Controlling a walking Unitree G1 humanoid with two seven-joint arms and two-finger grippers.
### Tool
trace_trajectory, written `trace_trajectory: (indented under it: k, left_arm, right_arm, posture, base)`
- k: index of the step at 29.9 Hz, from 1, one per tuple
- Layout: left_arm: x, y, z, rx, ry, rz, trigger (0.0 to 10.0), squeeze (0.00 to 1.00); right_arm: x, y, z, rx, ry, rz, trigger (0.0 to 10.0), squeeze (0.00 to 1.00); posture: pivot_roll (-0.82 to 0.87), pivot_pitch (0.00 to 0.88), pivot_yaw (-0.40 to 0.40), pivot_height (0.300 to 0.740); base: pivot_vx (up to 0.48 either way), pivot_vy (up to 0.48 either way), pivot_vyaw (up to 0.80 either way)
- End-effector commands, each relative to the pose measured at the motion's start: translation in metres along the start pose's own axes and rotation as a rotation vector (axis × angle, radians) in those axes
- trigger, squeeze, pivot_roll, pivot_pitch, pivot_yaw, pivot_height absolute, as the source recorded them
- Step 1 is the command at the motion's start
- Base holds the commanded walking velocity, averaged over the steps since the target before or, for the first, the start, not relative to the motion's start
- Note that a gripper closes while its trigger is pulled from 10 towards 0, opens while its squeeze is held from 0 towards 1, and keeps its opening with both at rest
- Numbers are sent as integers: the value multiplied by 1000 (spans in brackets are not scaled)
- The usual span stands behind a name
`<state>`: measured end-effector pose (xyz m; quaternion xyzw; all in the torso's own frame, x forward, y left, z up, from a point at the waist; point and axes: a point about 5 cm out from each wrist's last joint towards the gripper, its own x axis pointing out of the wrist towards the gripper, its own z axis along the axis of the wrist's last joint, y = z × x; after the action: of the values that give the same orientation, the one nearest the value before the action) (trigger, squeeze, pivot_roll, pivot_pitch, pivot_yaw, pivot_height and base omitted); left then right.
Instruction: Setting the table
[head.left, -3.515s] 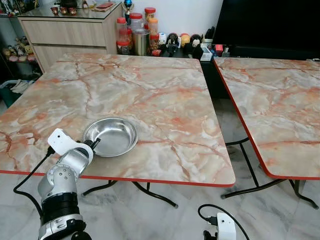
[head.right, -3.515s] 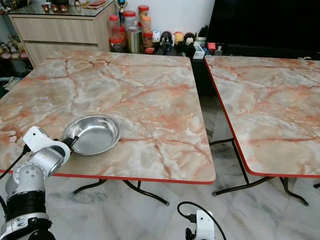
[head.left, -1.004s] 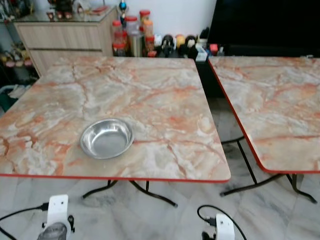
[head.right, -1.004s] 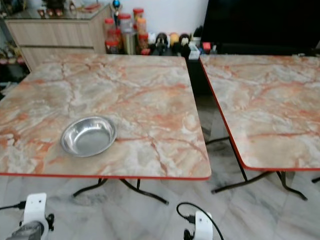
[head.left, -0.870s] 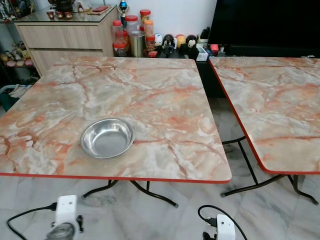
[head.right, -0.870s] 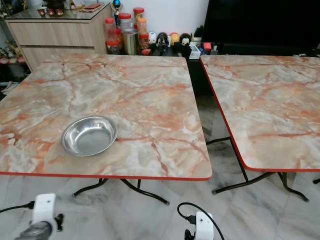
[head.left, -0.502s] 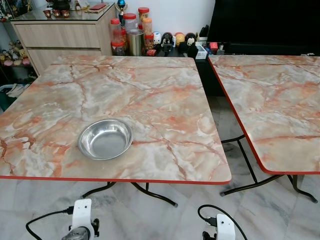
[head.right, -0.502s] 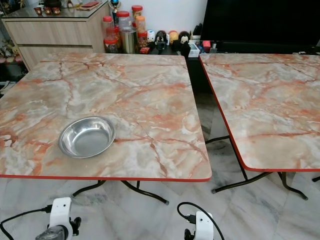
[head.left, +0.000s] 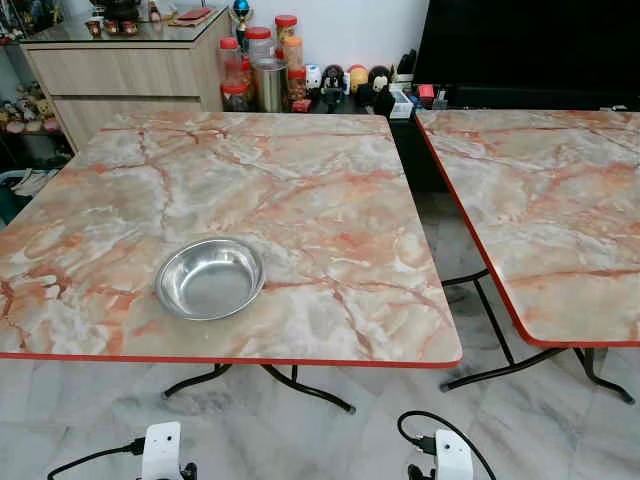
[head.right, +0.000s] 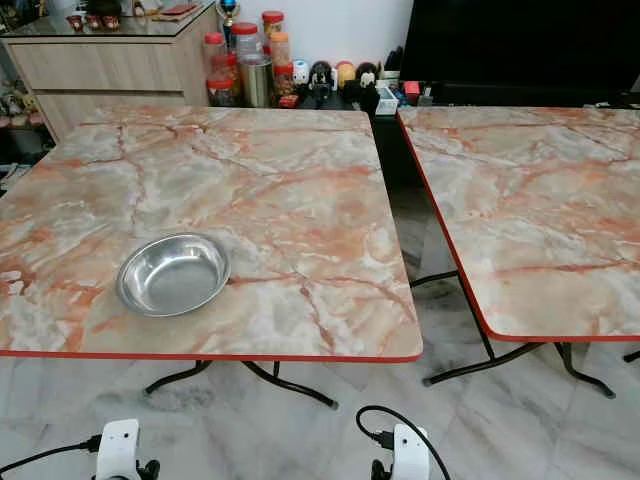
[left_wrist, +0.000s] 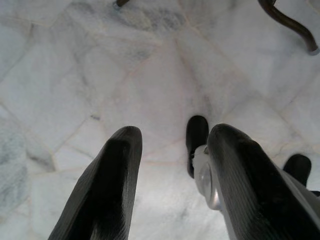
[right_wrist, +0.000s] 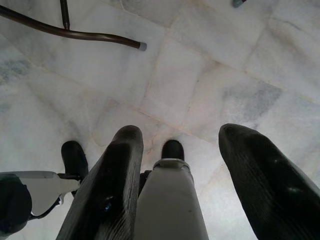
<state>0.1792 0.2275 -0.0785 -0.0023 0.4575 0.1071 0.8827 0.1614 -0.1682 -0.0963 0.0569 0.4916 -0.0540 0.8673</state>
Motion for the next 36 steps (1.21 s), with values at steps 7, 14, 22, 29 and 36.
trace_trajectory:
  k: [7, 14, 22, 29, 36]
  left_arm:
    - [0, 4, -4, 4, 5, 19, 10000, 0]
    - [-1, 4, -6, -4, 11, 23, 10000, 0]
    - [-1, 4, -5, -19, 9, 30, 10000, 0]
    - [0, 4, -4, -30, 5, 31, 10000, 0]
    - [0, 4, -1, -36, 5, 28, 10000, 0]
  right_arm:
    - [0, -2, 2, 19, -9, -10, 10000, 0]
    - [0, -2, 3, 16, -16, -6, 10000, 0]
    - [0, -2, 3, 15, -17, -5, 10000, 0]
    - [0, -1, 4, 12, -18, 2, 10000, 0]
    - [0, 0, 4, 11, -23, 10, 10000, 0]
  posture:
    - [19, 0, -8, 740]
    - [16, 0, -7, 740]
    - [11, 0, -8, 740]
    - [7, 0, -8, 740]
    - [-45, 0, 4, 740]
  base:
    - [0, -171, 0]
    - [0, -279, 0]
    - [0, -117, 0]
    - [0, 0, 0]
    - [0, 0, 0]
